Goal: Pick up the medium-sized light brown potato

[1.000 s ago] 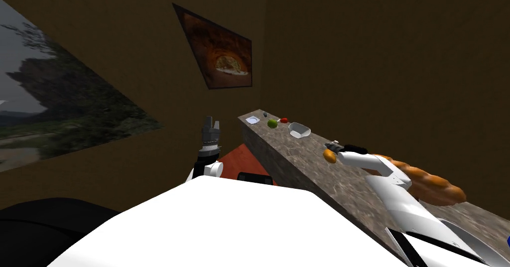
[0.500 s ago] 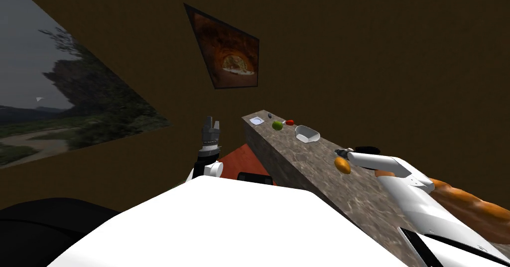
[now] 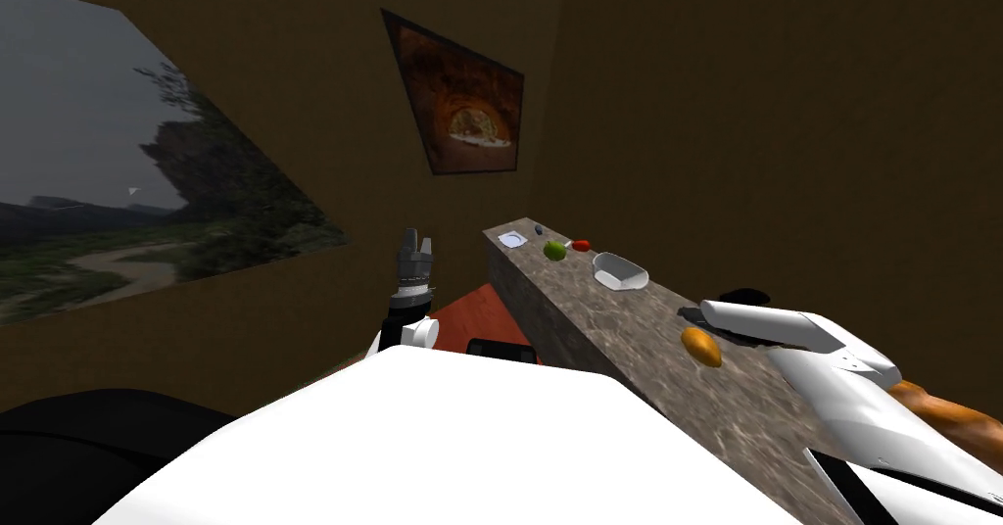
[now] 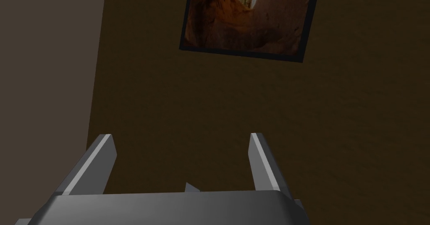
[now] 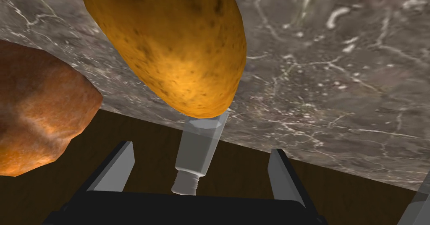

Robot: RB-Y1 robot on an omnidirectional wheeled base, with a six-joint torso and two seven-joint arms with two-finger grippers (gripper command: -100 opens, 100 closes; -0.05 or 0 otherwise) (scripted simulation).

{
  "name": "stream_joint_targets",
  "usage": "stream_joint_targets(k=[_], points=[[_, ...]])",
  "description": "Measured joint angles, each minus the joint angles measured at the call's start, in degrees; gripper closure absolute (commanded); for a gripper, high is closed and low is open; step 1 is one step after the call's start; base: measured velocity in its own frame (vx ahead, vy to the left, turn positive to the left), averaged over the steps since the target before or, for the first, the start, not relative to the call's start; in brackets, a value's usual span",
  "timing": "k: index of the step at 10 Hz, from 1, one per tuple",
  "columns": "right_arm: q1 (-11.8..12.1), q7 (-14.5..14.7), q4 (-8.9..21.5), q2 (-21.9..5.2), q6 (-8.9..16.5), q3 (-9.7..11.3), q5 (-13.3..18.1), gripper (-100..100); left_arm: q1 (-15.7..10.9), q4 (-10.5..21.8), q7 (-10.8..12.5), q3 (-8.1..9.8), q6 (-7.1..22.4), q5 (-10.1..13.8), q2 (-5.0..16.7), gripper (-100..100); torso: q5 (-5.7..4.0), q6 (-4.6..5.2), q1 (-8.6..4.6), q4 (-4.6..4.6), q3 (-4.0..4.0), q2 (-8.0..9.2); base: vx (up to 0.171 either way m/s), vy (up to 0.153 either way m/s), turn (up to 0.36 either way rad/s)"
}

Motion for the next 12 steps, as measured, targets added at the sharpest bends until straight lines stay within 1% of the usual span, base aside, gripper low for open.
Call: stream_joint_targets(k=[2, 3, 4, 5, 6, 7, 8, 9, 10, 11, 12], points=[[-0.29, 2.0, 2.92, -1.32, 2.36, 0.12, -0.89, -100, 0.0, 0.0, 0.0, 0.0, 0.0, 0.0, 0.0, 0, 0.01, -0.02, 0.03, 0.0, -0.01, -0.03, 0.041, 0.02, 0.137], [-0.94, 3.39, 5.0, -2.61, 4.09, 0.24, -1.72, -100, 0.0, 0.0, 0.0, -0.01, 0.0, 0.0, 0.0, 0, 0.03, -0.05, 0.08, -0.01, -0.03, -0.07, 0.046, 0.019, 0.104], [-1.04, 4.05, 5.65, -3.0, 5.9, 0.37, -1.86, -100, 0.0, 0.0, 0.0, 0.0, 0.0, 0.0, 0.0, 0, 0.02, -0.02, 0.07, -0.01, -0.03, -0.06, 0.047, 0.022, 0.156], [-0.96, 4.92, 6.91, -3.85, 7.9, 0.45, -2.4, -100, 0.0, 0.0, 0.0, 0.0, 0.0, 0.0, 0.0, 0, 0.03, -0.04, 0.07, -0.01, -0.04, -0.07, 0.042, 0.013, 0.094], [0.19, 5.27, 6.26, -4.25, 9.92, 0.06, -2.85, -100, 0.0, 0.0, 0.0, 0.0, 0.0, 0.0, 0.0, 0, 0.02, 0.0, 0.06, 0.0, -0.02, -0.04, 0.02, 0.004, 0.001], [0.29, 5.49, 6.77, -4.26, 10.45, 0.05, -2.95, -100, 0.0, 0.0, 0.0, 0.0, 0.0, 0.0, 0.0, 0, 0.0, 0.01, 0.02, 0.01, 0.02, 0.03, 0.032, 0.014, 0.146], [-0.5, 6.67, 9.36, -4.71, 11.03, 0.61, -3.25, -100, 0.0, 0.0, 0.0, 0.0, 0.0, 0.0, 0.0, 0, 0.01, -0.04, 0.04, 0.0, 0.0, -0.01, 0.031, 0.007, 0.106], [-0.21, 7.17, 9.74, -4.96, 12.19, 0.65, -3.47, -100, 0.0, 0.0, 0.0, 0.0, 0.0, 0.0, 0.0, 0, 0.01, -0.01, 0.03, 0.0, 0.0, 0.0, 0.034, 0.008, 0.148], [-0.39, 8.13, 11.55, -5.7, 13.62, 0.83, -4.06, -100, 0.0, 0.0, 0.0, 0.0, 0.0, 0.0, 0.0, 0, 0.02, -0.03, 0.03, 0.0, 0.0, -0.01, 0.032, 0.004, 0.075], [-0.69, 8.9, 12.64, -6.1, 14.86, 1.03, -4.34, -100, 0.0, 0.0, 0.0, 0.0, 0.0, 0.0, 0.0, 0, 0.01, 0.0, 0.02, 0.0, 0.0, 0.0, 0.034, 0.009, 0.131], [0.08, 9.79, 13.78, -6.58, 16.0, 0.93, -5.0, -100, 0.0, 0.0, 0.0, 0.0, 0.0, 0.0, 0.0, 0, 0.01, -0.01, 0.03, 0.01, 0.01, 0.0, 0.032, 0.005, 0.066]])
